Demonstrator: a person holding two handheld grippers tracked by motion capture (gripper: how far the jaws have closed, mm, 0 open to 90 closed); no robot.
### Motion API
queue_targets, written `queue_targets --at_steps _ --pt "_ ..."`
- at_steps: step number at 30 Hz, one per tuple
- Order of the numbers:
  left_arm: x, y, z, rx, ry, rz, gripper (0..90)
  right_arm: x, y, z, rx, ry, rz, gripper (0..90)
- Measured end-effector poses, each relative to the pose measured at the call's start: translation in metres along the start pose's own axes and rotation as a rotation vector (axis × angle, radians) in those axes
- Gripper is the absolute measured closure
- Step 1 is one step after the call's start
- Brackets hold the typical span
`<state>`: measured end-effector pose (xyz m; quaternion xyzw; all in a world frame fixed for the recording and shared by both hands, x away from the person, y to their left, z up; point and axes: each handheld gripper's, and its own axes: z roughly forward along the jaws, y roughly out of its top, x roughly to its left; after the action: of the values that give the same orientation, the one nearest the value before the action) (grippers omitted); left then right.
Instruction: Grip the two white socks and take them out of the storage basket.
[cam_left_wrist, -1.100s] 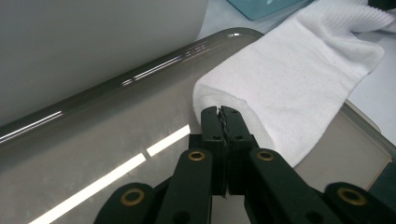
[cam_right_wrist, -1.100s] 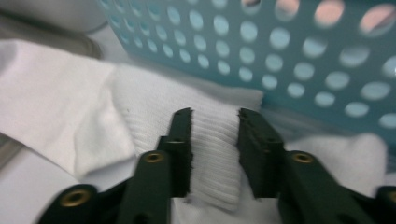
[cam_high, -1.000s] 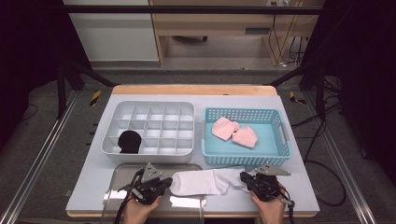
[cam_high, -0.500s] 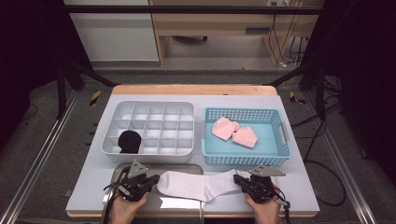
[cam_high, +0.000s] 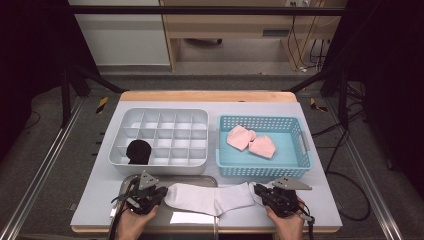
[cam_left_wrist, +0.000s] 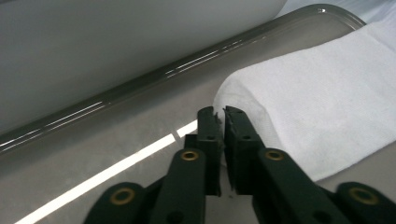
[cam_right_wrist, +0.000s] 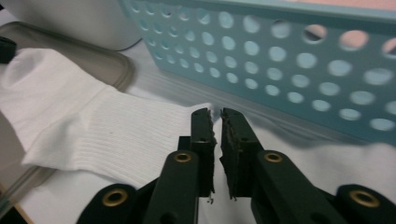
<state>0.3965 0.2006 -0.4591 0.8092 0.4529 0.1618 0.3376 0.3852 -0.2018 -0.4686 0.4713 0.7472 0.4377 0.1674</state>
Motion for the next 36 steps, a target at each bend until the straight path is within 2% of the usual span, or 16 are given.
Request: queue_targets --at_steps 3,6,7,9,10,11,13,15,20,23,26,29,32,35,36 --pt "0.000 0.000 -0.003 -0.024 0.017 -0.004 73.7 -0.002 -0.003 0.003 0.038 -0.035 -0.025 72.1" --pt "0.001 0.001 -0.007 -0.058 0.033 -0.009 69.5 -0.003 -0.007 0.011 0.090 -0.038 -0.039 66.7" --pt "0.001 0.001 -0.008 -0.068 0.036 -0.014 69.0 -0.002 -0.009 0.013 0.101 -0.046 -0.047 67.9" --pt "0.002 0.001 -0.010 -0.084 0.043 -0.019 67.6 -0.001 -0.010 0.015 0.101 -0.073 -0.075 77.6" --pt "0.002 0.001 -0.011 -0.090 0.042 -0.021 67.3 0.000 -0.009 0.014 0.107 -0.082 -0.068 84.1" --pt "0.002 0.000 -0.011 -0.093 0.042 -0.021 67.2 0.000 -0.008 0.013 0.115 -0.092 -0.068 86.5" --pt "0.002 0.000 -0.011 -0.102 0.040 -0.022 67.2 -0.001 -0.007 0.009 0.086 -0.087 -0.055 87.2" --pt "0.002 0.000 -0.010 -0.101 0.035 -0.021 67.1 -0.004 -0.004 0.000 0.033 -0.085 -0.037 87.3" --pt "-0.003 0.000 -0.008 -0.107 0.018 -0.010 67.1 -0.012 0.005 -0.024 -0.107 -0.014 0.040 87.5" --pt "-0.005 0.001 -0.008 -0.107 0.011 -0.001 67.2 -0.008 0.012 -0.030 -0.155 0.039 0.034 87.5" --pt "-0.007 0.001 -0.009 -0.115 0.006 0.001 67.4 0.007 0.021 -0.027 -0.174 0.107 0.008 87.4" --pt "-0.008 0.002 -0.011 -0.126 0.002 0.003 67.5 0.026 0.026 -0.016 -0.170 0.176 -0.016 87.3" --pt "-0.008 0.002 -0.013 -0.139 -0.002 -0.001 67.5 0.050 0.028 0.004 -0.127 0.226 -0.049 87.2" --pt "-0.009 0.002 -0.015 -0.146 -0.007 -0.002 67.4 0.067 0.024 0.027 -0.060 0.243 -0.081 87.1" --pt "-0.009 0.002 -0.015 -0.148 -0.007 -0.001 67.5 0.071 0.022 0.035 -0.039 0.235 -0.088 87.0"
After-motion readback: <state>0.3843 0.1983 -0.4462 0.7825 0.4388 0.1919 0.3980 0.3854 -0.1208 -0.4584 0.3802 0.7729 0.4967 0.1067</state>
